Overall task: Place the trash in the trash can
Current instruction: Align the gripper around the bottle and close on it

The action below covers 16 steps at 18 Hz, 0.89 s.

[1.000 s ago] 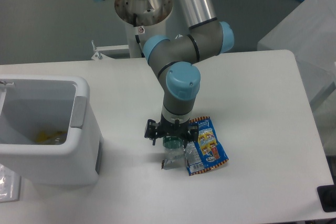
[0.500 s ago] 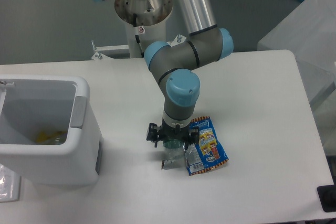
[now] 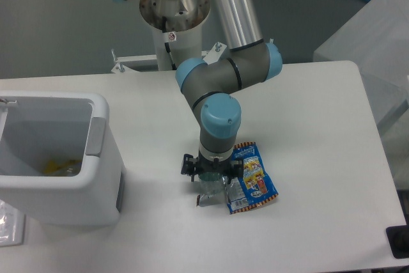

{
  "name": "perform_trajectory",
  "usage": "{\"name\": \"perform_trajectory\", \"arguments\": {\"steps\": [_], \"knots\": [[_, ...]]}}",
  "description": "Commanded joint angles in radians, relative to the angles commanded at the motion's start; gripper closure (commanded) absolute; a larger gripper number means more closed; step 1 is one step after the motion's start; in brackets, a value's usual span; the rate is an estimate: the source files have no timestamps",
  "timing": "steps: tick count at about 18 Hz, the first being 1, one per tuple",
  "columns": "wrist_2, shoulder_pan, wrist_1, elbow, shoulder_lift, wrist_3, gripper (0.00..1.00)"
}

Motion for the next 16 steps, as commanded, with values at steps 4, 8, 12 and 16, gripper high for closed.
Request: {"name": "perform_trajectory", "arguments": {"steps": [4,8,12,16], "knots": [[0.002,0.0,0.0,-0.002,-0.003,0.0,0.09],[0.026,-0.002,0.0,-0.003,-0.003,0.002,0.16],[0.028,-0.006,0.0,-0.005,-0.003,0.005,0.19],[0.028,-0.006,0.0,-0.005,-0.003,0.006,0.25]]}}
